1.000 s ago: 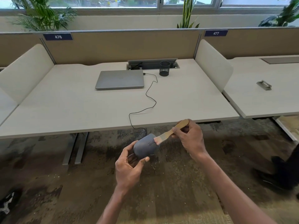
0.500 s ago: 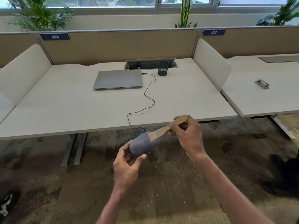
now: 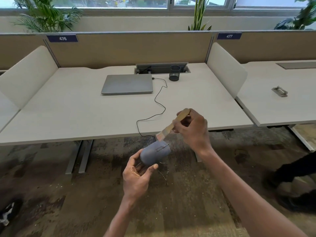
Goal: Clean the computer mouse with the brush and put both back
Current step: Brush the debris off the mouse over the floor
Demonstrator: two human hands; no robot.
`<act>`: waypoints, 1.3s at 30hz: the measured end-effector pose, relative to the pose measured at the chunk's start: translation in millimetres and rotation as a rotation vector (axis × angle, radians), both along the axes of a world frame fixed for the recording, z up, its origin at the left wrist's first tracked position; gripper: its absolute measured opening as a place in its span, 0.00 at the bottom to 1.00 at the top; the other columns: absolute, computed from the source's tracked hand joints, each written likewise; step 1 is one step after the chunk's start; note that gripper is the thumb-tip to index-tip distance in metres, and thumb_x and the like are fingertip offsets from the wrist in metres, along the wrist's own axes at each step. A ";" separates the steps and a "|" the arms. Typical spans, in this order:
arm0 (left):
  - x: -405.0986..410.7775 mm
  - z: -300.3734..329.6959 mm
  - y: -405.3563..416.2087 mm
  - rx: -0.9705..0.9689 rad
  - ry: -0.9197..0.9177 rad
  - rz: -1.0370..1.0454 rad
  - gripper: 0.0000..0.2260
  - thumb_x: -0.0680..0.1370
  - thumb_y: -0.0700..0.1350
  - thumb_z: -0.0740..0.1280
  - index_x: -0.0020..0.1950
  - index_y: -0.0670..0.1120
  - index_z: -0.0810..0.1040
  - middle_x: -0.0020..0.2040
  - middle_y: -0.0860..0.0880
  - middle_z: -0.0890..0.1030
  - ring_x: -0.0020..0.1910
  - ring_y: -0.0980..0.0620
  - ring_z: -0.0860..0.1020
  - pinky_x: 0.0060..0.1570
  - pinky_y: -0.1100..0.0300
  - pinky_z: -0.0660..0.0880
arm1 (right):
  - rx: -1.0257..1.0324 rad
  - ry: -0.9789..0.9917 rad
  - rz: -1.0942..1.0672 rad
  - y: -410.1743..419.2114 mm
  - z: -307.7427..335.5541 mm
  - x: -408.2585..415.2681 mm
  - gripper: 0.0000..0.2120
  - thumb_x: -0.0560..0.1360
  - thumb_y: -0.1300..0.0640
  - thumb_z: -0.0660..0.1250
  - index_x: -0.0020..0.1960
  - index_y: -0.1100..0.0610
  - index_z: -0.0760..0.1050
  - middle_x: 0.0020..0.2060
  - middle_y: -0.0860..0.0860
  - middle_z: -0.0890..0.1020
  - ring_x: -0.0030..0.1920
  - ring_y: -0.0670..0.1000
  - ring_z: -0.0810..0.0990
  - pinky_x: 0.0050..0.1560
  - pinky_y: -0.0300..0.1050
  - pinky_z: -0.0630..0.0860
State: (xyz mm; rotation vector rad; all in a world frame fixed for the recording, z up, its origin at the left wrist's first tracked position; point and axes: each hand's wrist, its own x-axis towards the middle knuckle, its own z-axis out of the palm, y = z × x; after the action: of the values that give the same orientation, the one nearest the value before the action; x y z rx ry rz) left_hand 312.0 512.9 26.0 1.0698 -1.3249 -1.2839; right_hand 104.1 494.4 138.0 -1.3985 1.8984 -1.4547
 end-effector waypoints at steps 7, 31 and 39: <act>-2.3 5.9 0.2 0.008 0.037 -0.006 0.30 0.67 0.41 0.78 0.67 0.50 0.74 0.61 0.49 0.82 0.57 0.55 0.84 0.55 0.61 0.82 | 0.127 -0.133 -0.030 -12.9 -5.0 -1.4 0.06 0.76 0.62 0.75 0.51 0.57 0.80 0.42 0.56 0.87 0.36 0.49 0.88 0.44 0.52 0.87; -6.8 8.9 -11.6 0.052 0.167 0.034 0.27 0.68 0.41 0.77 0.65 0.52 0.74 0.61 0.45 0.81 0.57 0.55 0.84 0.52 0.64 0.81 | 0.163 0.398 -0.124 26.8 -35.9 -43.2 0.06 0.79 0.60 0.70 0.53 0.63 0.76 0.40 0.55 0.83 0.36 0.51 0.81 0.32 0.35 0.75; -15.3 17.9 -24.9 0.026 0.202 0.057 0.26 0.68 0.41 0.76 0.63 0.53 0.75 0.59 0.47 0.83 0.57 0.56 0.84 0.52 0.67 0.80 | 0.133 0.331 -0.182 19.3 -33.4 -49.2 0.10 0.79 0.59 0.71 0.57 0.62 0.77 0.44 0.53 0.83 0.41 0.51 0.82 0.35 0.27 0.76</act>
State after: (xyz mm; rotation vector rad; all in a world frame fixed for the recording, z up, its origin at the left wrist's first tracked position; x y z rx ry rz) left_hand 296.7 487.9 43.9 0.9617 -1.1215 -1.3325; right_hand 54.9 513.8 104.7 -1.5114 2.3334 -1.2030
